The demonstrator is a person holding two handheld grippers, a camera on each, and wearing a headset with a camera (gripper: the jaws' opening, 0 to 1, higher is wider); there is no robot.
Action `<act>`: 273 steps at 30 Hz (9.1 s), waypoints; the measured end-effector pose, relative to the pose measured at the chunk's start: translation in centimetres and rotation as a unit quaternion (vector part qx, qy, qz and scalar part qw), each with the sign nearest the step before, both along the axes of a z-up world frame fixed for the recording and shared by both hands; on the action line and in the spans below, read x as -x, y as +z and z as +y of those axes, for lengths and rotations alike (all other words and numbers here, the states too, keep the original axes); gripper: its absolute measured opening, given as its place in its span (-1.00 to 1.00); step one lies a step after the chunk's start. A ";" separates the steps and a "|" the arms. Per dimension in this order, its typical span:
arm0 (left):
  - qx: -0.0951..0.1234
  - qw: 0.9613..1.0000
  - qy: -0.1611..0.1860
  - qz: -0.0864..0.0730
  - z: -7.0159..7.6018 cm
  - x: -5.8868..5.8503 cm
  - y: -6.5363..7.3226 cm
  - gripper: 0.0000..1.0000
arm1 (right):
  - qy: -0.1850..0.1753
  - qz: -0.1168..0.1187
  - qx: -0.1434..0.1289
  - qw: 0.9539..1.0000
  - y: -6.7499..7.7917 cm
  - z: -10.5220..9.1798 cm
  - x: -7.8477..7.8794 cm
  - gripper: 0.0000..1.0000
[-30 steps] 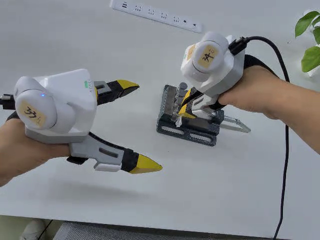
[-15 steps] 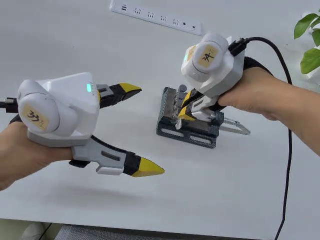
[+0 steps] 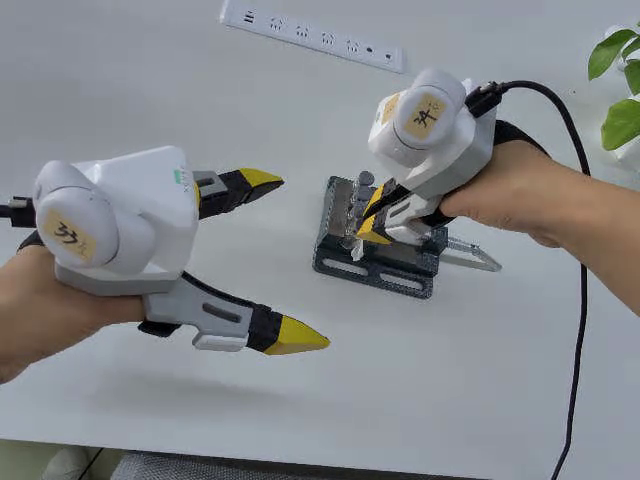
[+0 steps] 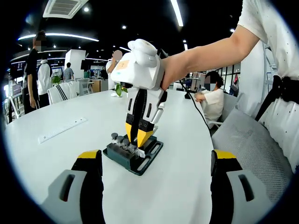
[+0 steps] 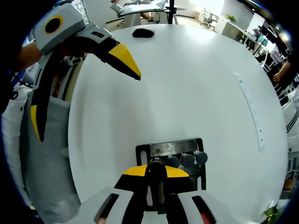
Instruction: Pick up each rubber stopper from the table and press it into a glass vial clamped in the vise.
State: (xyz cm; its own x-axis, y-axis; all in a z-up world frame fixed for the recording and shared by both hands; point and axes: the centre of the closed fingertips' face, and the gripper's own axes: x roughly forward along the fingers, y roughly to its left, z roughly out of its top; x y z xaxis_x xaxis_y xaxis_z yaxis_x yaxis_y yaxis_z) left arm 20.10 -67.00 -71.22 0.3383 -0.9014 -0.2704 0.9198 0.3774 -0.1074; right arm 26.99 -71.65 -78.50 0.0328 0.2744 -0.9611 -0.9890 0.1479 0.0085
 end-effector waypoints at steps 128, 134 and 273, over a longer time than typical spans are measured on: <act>0.012 1.000 0.005 0.007 -0.3 -0.3 -0.1 0.77 | 0.017 0.009 0.020 1.000 0.1 0.2 -0.1 -1.00; 0.012 1.000 0.004 0.007 -0.4 -0.4 -0.1 0.77 | 0.018 0.005 0.023 1.000 0.1 0.1 -0.2 -1.00; -0.089 0.996 0.027 -0.004 3.0 -0.7 -0.4 0.99 | -0.195 -0.058 -0.325 0.924 3.9 -11.7 5.7 0.83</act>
